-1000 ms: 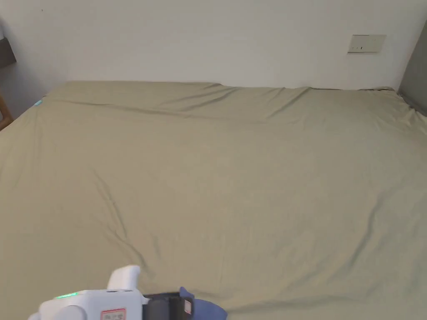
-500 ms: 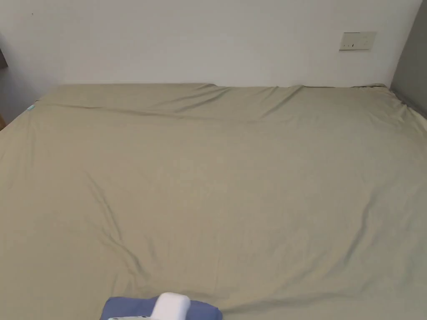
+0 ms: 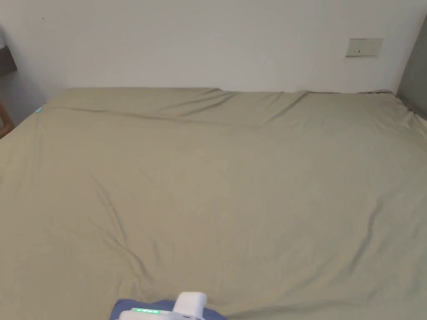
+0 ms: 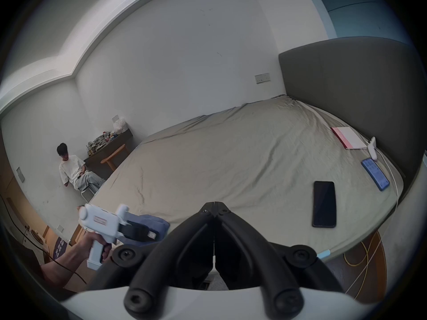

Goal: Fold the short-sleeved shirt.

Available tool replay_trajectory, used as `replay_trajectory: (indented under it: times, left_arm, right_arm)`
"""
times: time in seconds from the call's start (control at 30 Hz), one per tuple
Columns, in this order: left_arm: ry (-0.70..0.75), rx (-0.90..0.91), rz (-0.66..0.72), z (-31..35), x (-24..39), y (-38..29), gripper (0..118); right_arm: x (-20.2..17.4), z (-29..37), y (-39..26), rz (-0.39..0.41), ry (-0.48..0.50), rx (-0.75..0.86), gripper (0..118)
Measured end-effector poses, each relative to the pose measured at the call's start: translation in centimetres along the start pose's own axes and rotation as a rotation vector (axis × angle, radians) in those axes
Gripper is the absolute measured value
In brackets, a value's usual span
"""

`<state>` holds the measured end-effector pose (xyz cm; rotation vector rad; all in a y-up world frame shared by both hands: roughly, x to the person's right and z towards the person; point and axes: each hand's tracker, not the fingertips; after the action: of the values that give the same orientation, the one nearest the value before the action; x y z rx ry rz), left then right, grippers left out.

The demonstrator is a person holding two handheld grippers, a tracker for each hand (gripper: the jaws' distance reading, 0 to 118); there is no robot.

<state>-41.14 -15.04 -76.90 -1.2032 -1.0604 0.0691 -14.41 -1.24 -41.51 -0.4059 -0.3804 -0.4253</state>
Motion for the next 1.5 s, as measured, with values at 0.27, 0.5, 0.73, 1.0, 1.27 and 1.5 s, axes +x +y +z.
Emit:
replay_trajectory:
  times: [0.27, 0.5, 0.73, 1.0, 1.27, 1.5]
  left_arm:
    - [0.049, 0.416, 0.212, 16.3, -7.9, 0.3, 96]
    - [0.212, 0.472, 0.329, 19.1, -13.1, -2.1, 96]
    - [0.111, 0.3, 0.343, 14.0, -17.1, -2.4, 96]
    - [-0.132, 0.091, 0.372, 5.3, -20.2, -1.2, 96]
    - [-0.245, 0.006, 0.488, 2.5, -21.4, -2.0, 40]
    - [-0.193, -0.03, 0.411, 4.7, -22.2, -0.2, 35]
  right_arm:
    - [-9.5, -8.6, 0.6, 0.161, 0.169, -0.153, 8]
    - [-19.2, -24.1, -7.7, 0.339, 0.364, -0.465, 8]
    - [-20.0, -30.6, -13.4, 0.287, 0.365, -0.608, 8]
    - [-19.5, -30.1, -13.6, 0.309, 0.357, -0.643, 8]
    - [-19.3, -30.1, -13.8, 0.319, 0.365, -0.635, 8]
    - [-19.4, -27.2, -11.7, 0.339, 0.427, -0.546, 8]
